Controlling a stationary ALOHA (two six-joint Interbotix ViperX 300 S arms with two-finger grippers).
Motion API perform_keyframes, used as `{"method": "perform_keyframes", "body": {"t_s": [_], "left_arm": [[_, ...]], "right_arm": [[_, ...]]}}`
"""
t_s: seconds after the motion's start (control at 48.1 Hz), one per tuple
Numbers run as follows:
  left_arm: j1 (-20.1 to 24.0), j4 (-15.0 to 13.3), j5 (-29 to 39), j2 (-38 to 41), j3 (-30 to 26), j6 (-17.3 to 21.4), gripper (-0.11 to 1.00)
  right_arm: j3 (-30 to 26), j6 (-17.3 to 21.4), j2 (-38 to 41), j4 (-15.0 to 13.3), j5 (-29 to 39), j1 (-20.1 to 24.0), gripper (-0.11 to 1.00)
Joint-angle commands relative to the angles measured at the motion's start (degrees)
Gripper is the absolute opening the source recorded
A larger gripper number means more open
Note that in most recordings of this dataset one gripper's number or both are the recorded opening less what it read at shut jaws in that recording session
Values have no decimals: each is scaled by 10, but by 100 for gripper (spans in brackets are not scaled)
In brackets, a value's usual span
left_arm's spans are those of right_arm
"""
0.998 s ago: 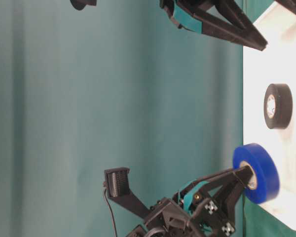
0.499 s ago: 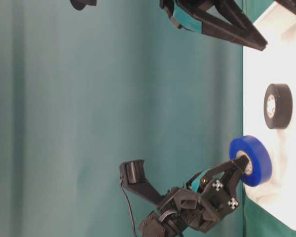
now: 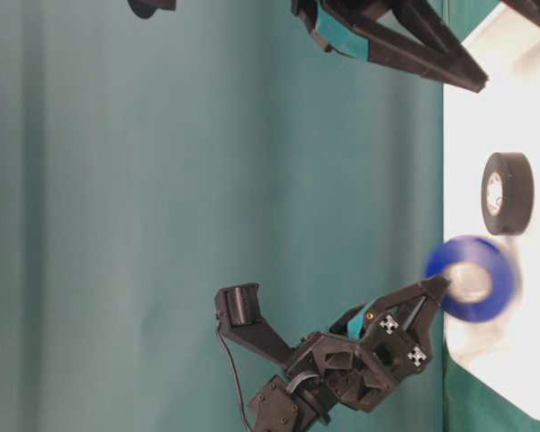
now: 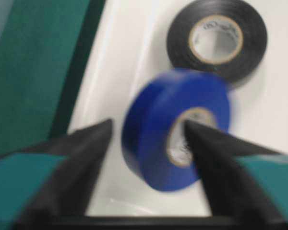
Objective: Put the tape alternately from left to right into the white case.
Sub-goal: 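Carry the blue roll into the tray beside the black roll, release, then move the left gripper back over the white tape roll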
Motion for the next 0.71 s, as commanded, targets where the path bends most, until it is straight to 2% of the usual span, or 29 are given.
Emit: {"method": "perform_keyframes", "body": {"t_s": [0.0, 0.083, 0.125, 0.457, 0.686], "left_arm": [[1, 1, -3, -11, -1, -1, 35], [2, 1, -3, -14, 4, 0, 59], [2, 1, -3, -18, 6, 0, 64], [-7, 0, -2, -53, 28, -3, 62], [-39, 0, 0, -97, 61, -4, 62]], "right_arm": [[-8, 1, -5, 1, -5, 1, 81], [-7, 1, -5, 1, -5, 1, 81], [-7, 1, -5, 1, -5, 1, 81], [-8, 1, -5, 1, -5, 1, 81], [-8, 1, -5, 1, -5, 1, 81]]}}
